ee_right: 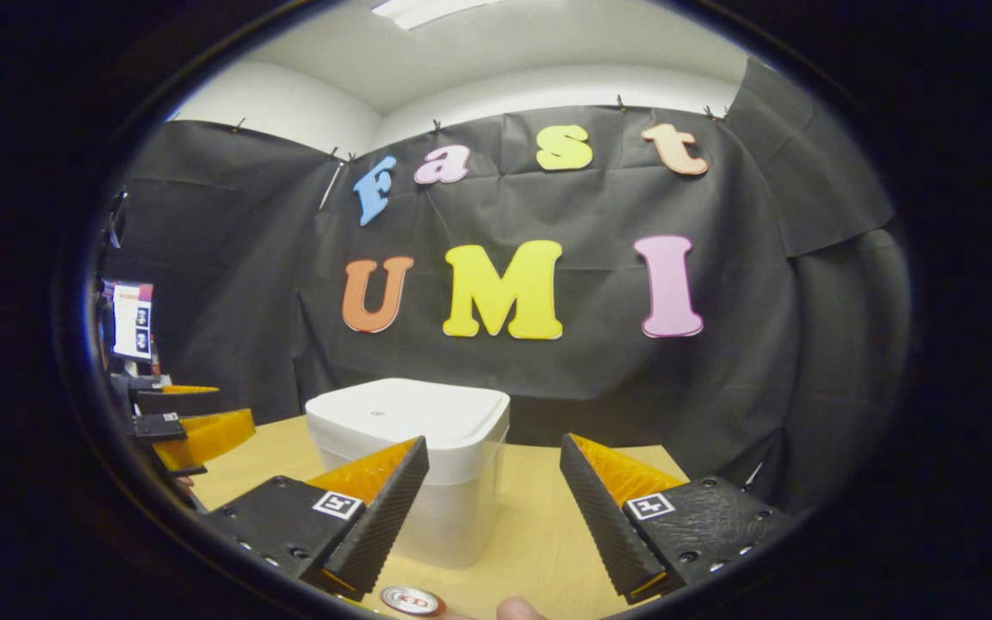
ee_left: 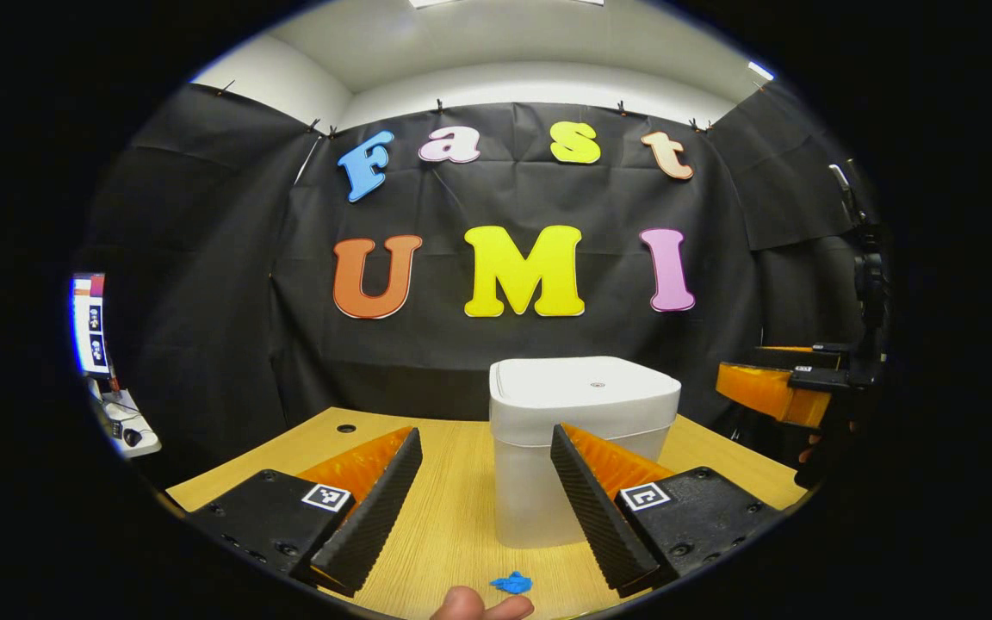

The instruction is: Press the lid of the desktop garbage bin to open it, pick up the crumpled paper on the desktop and throw it into the bin, then pick up the pop can on the desktop and drop it into the bin, and finally close the garbage bin lid.

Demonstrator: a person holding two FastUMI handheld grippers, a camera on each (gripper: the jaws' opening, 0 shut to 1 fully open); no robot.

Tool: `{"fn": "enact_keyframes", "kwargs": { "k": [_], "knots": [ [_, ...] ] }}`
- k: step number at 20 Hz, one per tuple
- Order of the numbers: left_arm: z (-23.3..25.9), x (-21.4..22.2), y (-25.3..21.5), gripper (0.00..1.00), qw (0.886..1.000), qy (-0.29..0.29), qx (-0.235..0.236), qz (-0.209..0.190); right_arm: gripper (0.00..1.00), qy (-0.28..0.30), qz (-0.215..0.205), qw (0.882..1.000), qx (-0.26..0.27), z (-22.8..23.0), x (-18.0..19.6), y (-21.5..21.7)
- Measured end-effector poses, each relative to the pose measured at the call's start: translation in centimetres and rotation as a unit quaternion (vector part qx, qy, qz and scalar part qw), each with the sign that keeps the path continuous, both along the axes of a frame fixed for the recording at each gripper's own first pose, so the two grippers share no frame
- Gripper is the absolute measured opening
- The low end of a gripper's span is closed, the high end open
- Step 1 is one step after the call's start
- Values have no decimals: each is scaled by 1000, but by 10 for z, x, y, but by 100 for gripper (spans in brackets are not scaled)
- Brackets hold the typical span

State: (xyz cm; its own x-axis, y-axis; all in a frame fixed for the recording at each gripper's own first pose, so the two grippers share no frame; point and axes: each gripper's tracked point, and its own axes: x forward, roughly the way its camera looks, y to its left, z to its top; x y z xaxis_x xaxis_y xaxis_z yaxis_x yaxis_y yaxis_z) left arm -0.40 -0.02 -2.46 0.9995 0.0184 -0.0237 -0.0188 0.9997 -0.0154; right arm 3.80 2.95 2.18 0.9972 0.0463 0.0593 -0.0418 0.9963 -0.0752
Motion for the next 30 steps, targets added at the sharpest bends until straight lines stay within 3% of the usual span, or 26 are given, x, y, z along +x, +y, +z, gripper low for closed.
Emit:
{"fn": "enact_keyframes", "kwargs": {
  "k": [6, 7, 8, 9, 11, 15, 22, 25, 30],
  "knots": [
    [-2, -2, 7, 98, 1000, 4, 3, 9, 65, -3, 27, 1000, 0, 20, 27, 21],
    [-4, -3, 8, 97, 1000, 4, 4, 10, 48, 0, 36, 999, -1, 21, 32, 26],
    [-4, -3, 9, 97, 1000, 4, 3, 10, 43, 4, 42, 999, -2, 20, 37, 31],
    [-6, -3, 9, 97, 1000, 4, 3, 10, 19, 7, 49, 999, 0, 21, 40, 33],
    [-10, -4, 10, 98, 1000, 7, 3, 8, 0, 27, 68, 997, 0, 11, 48, 45],
    [-17, -2, 8, 97, 1000, 15, -2, 3, 4, 43, 89, 995, -12, 6, 62, 62],
    [-20, 0, 15, 97, 1000, 14, -3, 3, 1, 95, 102, 990, -12, -17, 84, 71],
    [-26, 3, 14, 98, 1000, 20, -7, 1, 5, 122, 108, 986, -44, -20, 81, 70],
    [-30, 7, 8, 98, 1000, 25, -14, -5, 1, 87, 85, 991, -63, -5, 78, 64]
  ]
}}
